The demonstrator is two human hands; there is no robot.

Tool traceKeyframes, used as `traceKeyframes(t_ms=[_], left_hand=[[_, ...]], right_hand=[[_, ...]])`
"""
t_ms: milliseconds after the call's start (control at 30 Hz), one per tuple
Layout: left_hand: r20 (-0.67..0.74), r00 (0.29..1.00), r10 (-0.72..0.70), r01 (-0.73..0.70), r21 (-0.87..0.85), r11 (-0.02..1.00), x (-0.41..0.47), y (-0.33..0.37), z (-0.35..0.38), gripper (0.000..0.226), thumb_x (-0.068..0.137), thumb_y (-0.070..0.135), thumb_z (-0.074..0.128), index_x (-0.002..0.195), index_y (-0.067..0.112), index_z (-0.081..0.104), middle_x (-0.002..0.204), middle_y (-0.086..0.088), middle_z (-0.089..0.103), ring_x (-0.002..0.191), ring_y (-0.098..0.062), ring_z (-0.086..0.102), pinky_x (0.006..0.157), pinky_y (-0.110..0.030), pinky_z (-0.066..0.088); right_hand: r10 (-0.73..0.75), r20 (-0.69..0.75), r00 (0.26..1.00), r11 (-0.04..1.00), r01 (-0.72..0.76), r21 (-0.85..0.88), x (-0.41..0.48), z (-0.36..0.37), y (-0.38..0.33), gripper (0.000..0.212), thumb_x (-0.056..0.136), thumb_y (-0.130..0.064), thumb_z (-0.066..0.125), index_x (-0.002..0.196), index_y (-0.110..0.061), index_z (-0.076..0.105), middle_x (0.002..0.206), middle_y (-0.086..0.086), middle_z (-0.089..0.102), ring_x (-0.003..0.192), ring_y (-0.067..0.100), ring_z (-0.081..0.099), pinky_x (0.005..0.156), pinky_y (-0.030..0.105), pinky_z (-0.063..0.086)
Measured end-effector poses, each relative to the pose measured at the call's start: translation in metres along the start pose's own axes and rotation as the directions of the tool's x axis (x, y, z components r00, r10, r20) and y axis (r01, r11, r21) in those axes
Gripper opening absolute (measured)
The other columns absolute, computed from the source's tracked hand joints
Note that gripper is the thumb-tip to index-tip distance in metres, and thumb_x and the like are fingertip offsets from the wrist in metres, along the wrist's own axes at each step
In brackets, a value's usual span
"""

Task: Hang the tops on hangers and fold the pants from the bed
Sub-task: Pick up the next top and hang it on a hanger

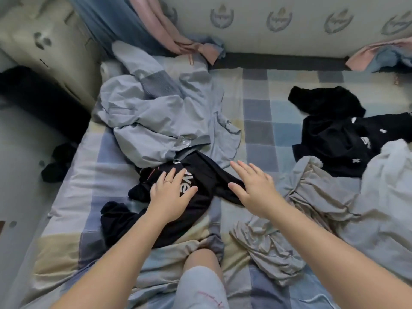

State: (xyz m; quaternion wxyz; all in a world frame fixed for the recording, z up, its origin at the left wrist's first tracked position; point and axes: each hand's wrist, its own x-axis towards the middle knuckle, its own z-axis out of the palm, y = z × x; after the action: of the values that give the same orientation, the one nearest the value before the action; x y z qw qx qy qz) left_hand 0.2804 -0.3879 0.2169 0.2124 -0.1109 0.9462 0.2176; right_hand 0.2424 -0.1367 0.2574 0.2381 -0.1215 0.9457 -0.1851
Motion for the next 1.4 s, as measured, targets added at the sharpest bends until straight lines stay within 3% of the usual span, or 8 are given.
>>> traceKeyframes(t_ms=[433, 533, 667, 833, 1000, 1133, 1267, 1400], left_hand=[[-0.297, 0.839, -0.456, 0.223, -0.577, 0.786, 0.216, -0.170, 0.040, 0.078, 0.090, 0.040, 0.068, 0.153, 0.020, 0.029, 0.165, -0.010, 0.010, 0.145, -0.034, 0.028, 0.114, -0.039, 0.027], [-0.219, 0.801, -0.557, 0.238, -0.738, 0.632, 0.241, -0.189, 0.030, 0.067, 0.089, 0.033, 0.070, 0.144, 0.011, 0.040, 0.149, -0.012, 0.044, 0.132, -0.031, 0.048, 0.104, -0.033, 0.038], [-0.204, 0.861, -0.467, 0.217, -0.682, 0.699, 0.243, -0.190, 0.017, 0.020, 0.091, 0.019, 0.065, 0.082, 0.003, 0.058, 0.081, -0.007, 0.061, 0.085, -0.030, 0.059, 0.066, -0.031, 0.037], [-0.121, 0.957, -0.264, 0.074, -0.778, 0.624, 0.187, -0.149, 0.002, 0.017, 0.091, 0.015, 0.068, 0.075, 0.013, 0.065, 0.067, 0.005, 0.063, 0.060, -0.004, 0.051, 0.056, -0.020, 0.041], [0.095, 0.987, -0.127, 0.142, -0.885, 0.443, 0.113, -0.098, 0.007, 0.008, 0.089, 0.022, 0.067, 0.088, 0.017, 0.073, 0.087, -0.009, 0.075, 0.082, -0.022, 0.072, 0.081, -0.046, 0.058], [0.210, 0.967, -0.144, 0.251, -0.881, 0.400, 0.066, -0.078, 0.018, 0.016, 0.093, 0.020, 0.067, 0.096, 0.005, 0.072, 0.095, -0.017, 0.074, 0.093, -0.034, 0.071, 0.082, -0.049, 0.061], [0.344, 0.913, -0.221, 0.404, -0.842, 0.357, 0.038, -0.068, 0.023, 0.014, 0.096, 0.023, 0.066, 0.095, 0.011, 0.071, 0.094, -0.006, 0.075, 0.088, -0.016, 0.072, 0.069, -0.022, 0.057], [0.480, 0.825, -0.298, 0.541, -0.823, 0.174, 0.041, -0.050, 0.024, 0.035, 0.095, 0.049, 0.063, 0.115, 0.021, 0.056, 0.117, 0.002, 0.063, 0.106, -0.019, 0.065, 0.085, -0.034, 0.053]], right_hand=[[-0.097, 0.137, 0.986, 0.973, 0.123, -0.196, 0.253, 0.138, -0.070, 0.080, 0.095, -0.047, 0.057, 0.159, -0.036, 0.011, 0.166, -0.008, 0.014, 0.152, 0.022, 0.013, 0.116, 0.049, 0.023], [-0.150, 0.095, 0.984, 0.958, 0.168, -0.232, 0.278, 0.158, -0.094, 0.089, 0.090, -0.046, 0.066, 0.159, -0.035, 0.010, 0.167, -0.004, 0.014, 0.151, 0.026, 0.012, 0.115, 0.051, 0.025], [-0.163, 0.091, 0.982, 0.952, 0.181, -0.246, 0.284, 0.163, -0.112, 0.099, 0.086, -0.045, 0.071, 0.159, -0.036, 0.005, 0.167, -0.003, 0.011, 0.152, 0.027, 0.011, 0.115, 0.051, 0.026], [-0.207, 0.091, 0.974, 0.939, 0.224, -0.261, 0.256, 0.134, -0.113, 0.106, 0.082, -0.046, 0.076, 0.159, -0.037, 0.004, 0.167, -0.003, 0.012, 0.152, 0.025, 0.014, 0.114, 0.048, 0.029], [-0.212, 0.162, 0.964, 0.937, 0.248, -0.248, 0.215, 0.102, -0.094, 0.084, 0.085, -0.041, 0.073, 0.155, -0.037, 0.028, 0.164, -0.003, 0.023, 0.148, 0.024, 0.021, 0.109, 0.049, 0.033], [-0.265, 0.068, 0.962, 0.953, 0.272, -0.130, 0.174, 0.090, -0.077, 0.030, 0.091, -0.014, 0.061, 0.118, -0.024, 0.070, 0.135, -0.004, 0.062, 0.133, 0.024, 0.048, 0.101, 0.041, 0.035], [-0.132, 0.035, 0.991, 0.991, 0.132, -0.014, 0.122, 0.077, -0.063, 0.010, 0.089, -0.005, 0.056, 0.091, -0.007, 0.065, 0.081, 0.007, 0.067, 0.083, 0.036, 0.059, 0.070, 0.038, 0.038], [-0.048, -0.013, 0.999, 0.993, 0.049, 0.110, 0.070, 0.058, -0.052, 0.005, 0.087, -0.004, 0.056, 0.083, -0.006, 0.055, 0.069, 0.007, 0.055, 0.071, 0.033, 0.049, 0.062, 0.040, 0.037]])
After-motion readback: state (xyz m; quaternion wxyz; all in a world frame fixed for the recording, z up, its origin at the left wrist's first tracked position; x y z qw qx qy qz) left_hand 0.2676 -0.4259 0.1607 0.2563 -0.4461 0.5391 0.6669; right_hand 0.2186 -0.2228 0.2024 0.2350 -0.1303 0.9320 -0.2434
